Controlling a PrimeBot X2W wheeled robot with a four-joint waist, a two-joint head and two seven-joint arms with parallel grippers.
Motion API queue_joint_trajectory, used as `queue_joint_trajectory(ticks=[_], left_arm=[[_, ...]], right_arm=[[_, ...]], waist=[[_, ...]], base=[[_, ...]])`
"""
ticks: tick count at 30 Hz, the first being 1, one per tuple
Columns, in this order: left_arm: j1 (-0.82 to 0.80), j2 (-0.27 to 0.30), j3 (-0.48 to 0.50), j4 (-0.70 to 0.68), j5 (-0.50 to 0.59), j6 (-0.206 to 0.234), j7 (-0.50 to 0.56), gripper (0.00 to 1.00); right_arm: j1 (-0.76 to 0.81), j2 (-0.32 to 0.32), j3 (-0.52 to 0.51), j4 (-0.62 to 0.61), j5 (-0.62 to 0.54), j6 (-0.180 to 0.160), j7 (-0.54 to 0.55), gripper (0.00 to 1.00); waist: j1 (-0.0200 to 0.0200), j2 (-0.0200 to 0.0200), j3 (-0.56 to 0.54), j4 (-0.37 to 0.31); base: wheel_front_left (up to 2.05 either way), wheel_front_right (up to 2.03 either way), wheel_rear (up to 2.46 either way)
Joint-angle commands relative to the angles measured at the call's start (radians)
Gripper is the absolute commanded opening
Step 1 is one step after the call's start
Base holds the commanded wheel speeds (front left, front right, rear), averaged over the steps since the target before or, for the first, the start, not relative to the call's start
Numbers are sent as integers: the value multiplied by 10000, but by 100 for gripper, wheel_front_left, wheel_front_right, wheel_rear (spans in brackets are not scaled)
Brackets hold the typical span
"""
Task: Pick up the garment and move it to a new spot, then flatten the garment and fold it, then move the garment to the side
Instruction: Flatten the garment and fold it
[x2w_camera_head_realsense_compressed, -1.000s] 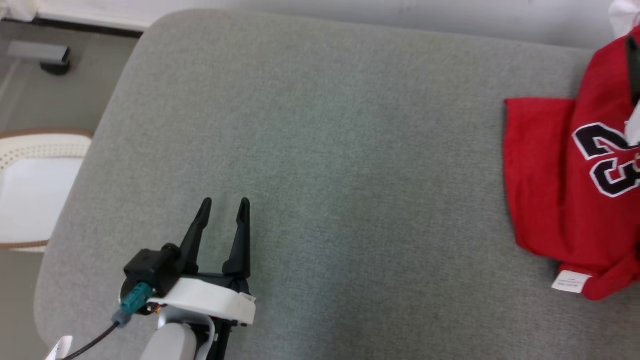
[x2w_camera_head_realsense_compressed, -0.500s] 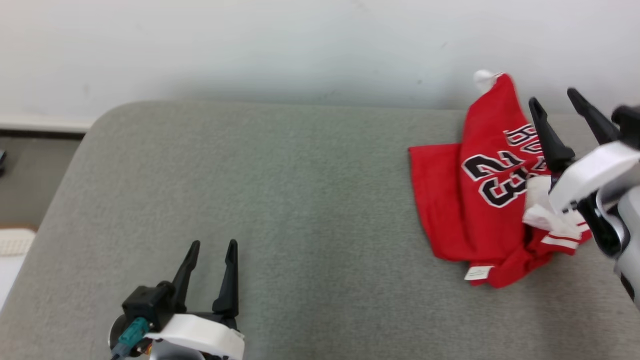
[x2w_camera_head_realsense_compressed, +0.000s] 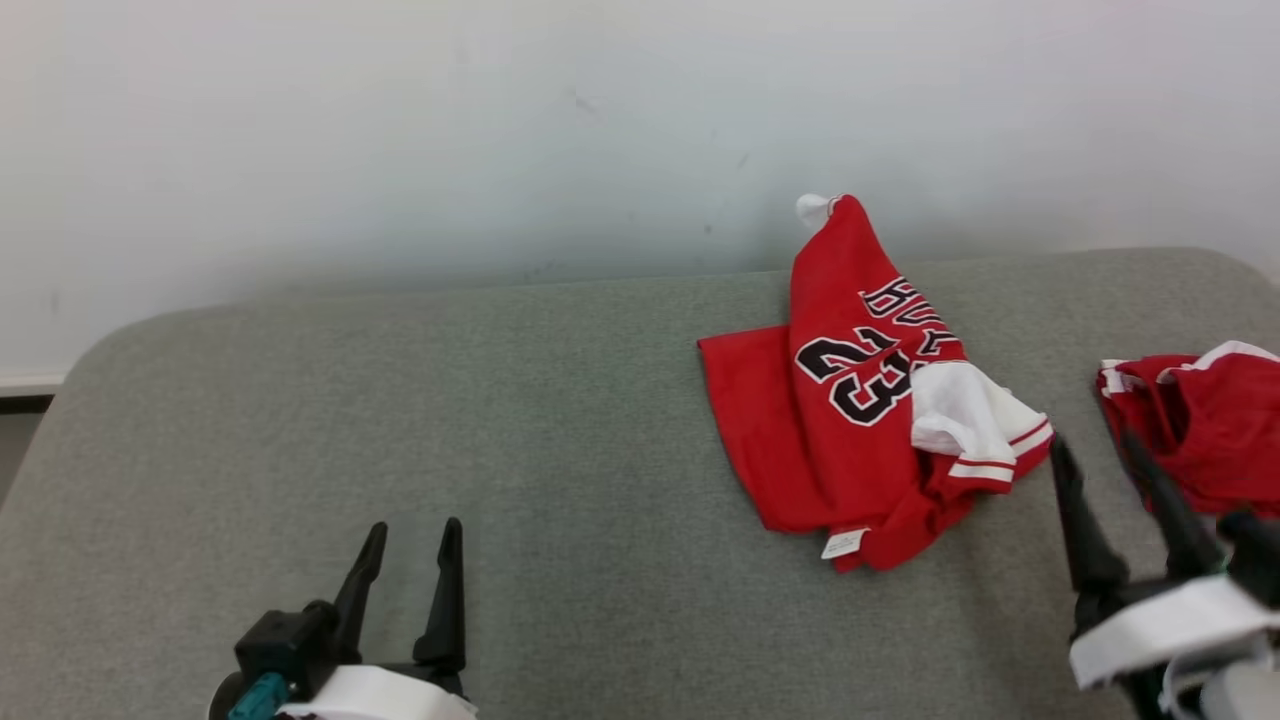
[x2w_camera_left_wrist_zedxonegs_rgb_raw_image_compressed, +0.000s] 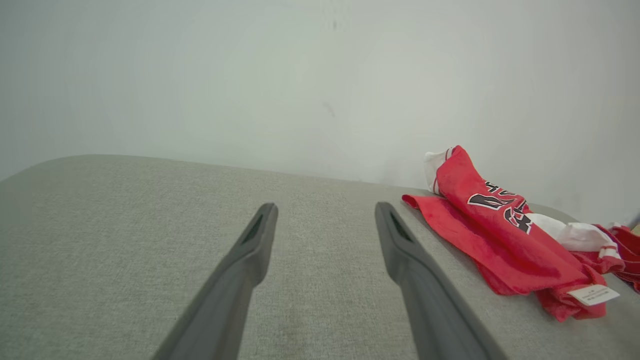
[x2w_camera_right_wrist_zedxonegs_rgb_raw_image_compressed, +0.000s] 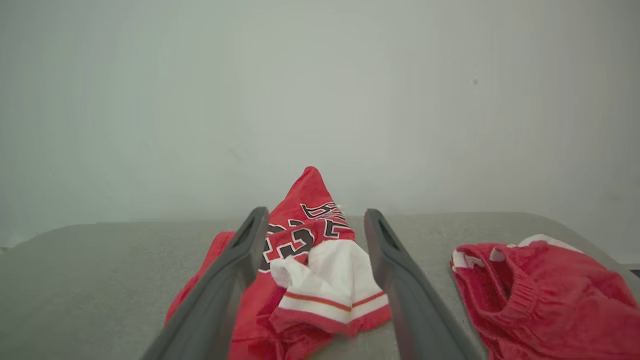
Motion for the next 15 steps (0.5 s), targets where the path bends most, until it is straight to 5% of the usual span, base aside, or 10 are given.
queue_joint_trajectory(ticks=[1,8,15], left_arm=[[125,41,60,-10,16,-14,-2,100],[30,39,44,6,90,-79,-2,100],[-107,39,-111,78,18,-102,-2,100]], right_arm=[[601,247,-276,-358,-363,-24,-20,100],[1601,896,-670,-1230,-1213,-24,165,100],[1620,944,208,-1616,-2003,-24,1003,100]], waist=[[2,0,-27,-144],[2,0,17,-432],[2,0,61,-392]], base=[[0,0,0],[0,0,0],[0,0,0]])
